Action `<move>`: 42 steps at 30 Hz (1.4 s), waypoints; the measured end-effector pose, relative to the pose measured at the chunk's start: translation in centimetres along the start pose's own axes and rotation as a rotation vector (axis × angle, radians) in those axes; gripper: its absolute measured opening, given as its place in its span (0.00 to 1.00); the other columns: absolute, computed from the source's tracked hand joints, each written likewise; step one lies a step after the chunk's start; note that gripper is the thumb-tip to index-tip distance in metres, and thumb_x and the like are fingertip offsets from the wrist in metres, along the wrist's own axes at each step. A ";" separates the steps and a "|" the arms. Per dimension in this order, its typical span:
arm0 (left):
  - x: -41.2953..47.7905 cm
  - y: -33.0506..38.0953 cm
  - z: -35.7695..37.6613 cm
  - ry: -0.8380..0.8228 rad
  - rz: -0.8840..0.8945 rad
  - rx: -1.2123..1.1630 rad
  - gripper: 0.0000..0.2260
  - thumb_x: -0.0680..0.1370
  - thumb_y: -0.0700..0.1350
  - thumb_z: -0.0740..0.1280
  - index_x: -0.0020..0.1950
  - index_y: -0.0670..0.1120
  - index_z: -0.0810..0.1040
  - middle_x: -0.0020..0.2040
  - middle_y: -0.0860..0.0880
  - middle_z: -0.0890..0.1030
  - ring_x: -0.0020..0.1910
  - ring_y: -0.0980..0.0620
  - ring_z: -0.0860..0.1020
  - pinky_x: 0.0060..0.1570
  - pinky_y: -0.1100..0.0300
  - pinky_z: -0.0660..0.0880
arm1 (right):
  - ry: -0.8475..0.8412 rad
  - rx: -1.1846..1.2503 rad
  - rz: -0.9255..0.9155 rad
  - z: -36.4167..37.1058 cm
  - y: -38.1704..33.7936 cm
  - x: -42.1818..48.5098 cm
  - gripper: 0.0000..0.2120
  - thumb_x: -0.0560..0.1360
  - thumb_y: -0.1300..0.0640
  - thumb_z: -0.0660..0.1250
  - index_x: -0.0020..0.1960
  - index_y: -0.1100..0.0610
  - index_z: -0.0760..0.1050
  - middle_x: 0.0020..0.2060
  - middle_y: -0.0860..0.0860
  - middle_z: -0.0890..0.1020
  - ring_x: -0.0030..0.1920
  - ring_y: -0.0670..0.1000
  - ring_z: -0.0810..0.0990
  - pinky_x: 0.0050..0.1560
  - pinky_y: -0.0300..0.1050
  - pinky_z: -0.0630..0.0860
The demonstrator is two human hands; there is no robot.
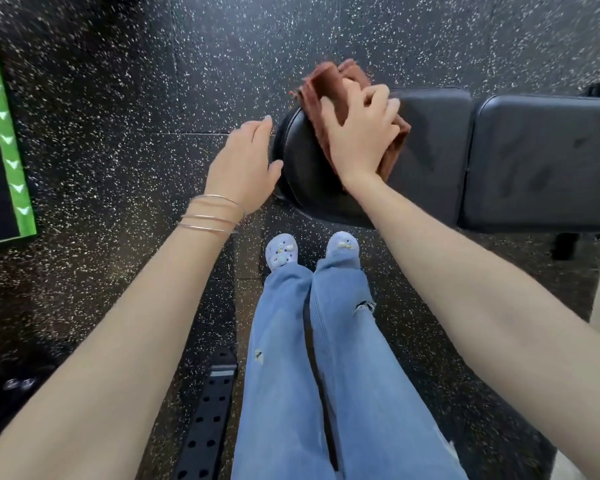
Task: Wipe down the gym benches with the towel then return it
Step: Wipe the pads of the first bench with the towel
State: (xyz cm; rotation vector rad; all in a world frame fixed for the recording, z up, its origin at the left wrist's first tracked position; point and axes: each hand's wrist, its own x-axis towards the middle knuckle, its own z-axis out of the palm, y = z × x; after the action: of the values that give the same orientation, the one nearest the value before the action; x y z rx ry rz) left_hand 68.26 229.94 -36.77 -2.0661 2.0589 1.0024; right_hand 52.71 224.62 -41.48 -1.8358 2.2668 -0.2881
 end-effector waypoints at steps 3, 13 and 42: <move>1.5 0.6 0.6 -0.015 0.004 -0.035 0.27 0.80 0.46 0.60 0.76 0.39 0.56 0.73 0.40 0.64 0.72 0.41 0.62 0.72 0.50 0.59 | -0.009 0.077 -0.418 -0.3 5.3 -7.2 0.15 0.71 0.44 0.65 0.54 0.48 0.75 0.44 0.53 0.75 0.44 0.55 0.70 0.39 0.48 0.65; 4.0 3.4 1.7 -0.025 0.032 -0.050 0.36 0.77 0.51 0.65 0.76 0.35 0.52 0.75 0.38 0.60 0.74 0.40 0.59 0.74 0.51 0.54 | -0.016 0.009 0.113 -1.6 11.8 -0.2 0.17 0.75 0.43 0.62 0.59 0.51 0.75 0.50 0.56 0.75 0.52 0.59 0.72 0.47 0.51 0.69; 10.8 10.6 2.4 -0.066 0.033 0.331 0.37 0.74 0.65 0.61 0.74 0.43 0.61 0.70 0.41 0.69 0.67 0.37 0.68 0.63 0.41 0.66 | -0.110 -0.026 0.432 -1.2 20.6 9.5 0.21 0.78 0.40 0.55 0.65 0.50 0.71 0.56 0.55 0.74 0.58 0.57 0.70 0.54 0.52 0.69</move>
State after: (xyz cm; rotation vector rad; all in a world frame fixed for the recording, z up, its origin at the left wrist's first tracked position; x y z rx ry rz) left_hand 56.55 220.50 -39.62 -1.8160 2.0660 0.6668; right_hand 31.12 219.57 -46.51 -1.2864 2.5147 -0.0821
